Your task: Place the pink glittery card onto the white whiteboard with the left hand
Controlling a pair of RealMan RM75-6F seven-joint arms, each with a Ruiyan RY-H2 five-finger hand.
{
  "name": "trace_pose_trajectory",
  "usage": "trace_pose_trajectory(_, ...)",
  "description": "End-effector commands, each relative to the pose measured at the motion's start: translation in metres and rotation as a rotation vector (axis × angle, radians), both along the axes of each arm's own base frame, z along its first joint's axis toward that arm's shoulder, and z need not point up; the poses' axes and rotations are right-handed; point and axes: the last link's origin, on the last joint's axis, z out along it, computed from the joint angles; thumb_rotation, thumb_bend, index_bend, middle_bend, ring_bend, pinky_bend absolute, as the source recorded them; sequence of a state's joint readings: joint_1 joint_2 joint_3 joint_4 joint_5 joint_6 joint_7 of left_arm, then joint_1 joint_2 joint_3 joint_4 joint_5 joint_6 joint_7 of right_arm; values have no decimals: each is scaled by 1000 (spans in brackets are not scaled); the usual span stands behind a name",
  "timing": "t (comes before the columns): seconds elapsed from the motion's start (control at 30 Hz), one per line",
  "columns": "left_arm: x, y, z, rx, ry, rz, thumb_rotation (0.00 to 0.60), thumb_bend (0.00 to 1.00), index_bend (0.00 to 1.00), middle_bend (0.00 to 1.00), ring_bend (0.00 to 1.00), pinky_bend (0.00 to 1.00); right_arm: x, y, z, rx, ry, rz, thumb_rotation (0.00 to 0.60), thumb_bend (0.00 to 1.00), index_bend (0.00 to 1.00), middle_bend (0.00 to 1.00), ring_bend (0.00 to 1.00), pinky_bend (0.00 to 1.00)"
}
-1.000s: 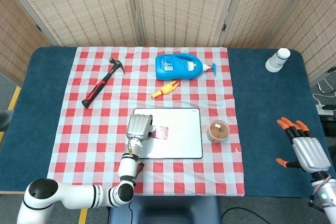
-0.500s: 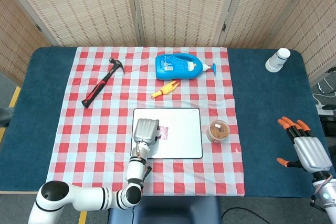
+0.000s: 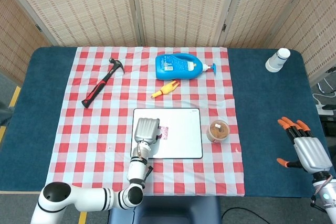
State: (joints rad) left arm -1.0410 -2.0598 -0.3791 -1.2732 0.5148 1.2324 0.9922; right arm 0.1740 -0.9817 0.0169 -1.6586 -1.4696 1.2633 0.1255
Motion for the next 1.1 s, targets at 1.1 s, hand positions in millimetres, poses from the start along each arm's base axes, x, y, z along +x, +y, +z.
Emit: trace_pose_trajectory(1.1,0,6,3,6,-30,9,600,256,414,1000,1000,1000,-1,-1,2,-2,-6,-3,600,40,0,0,0,0)
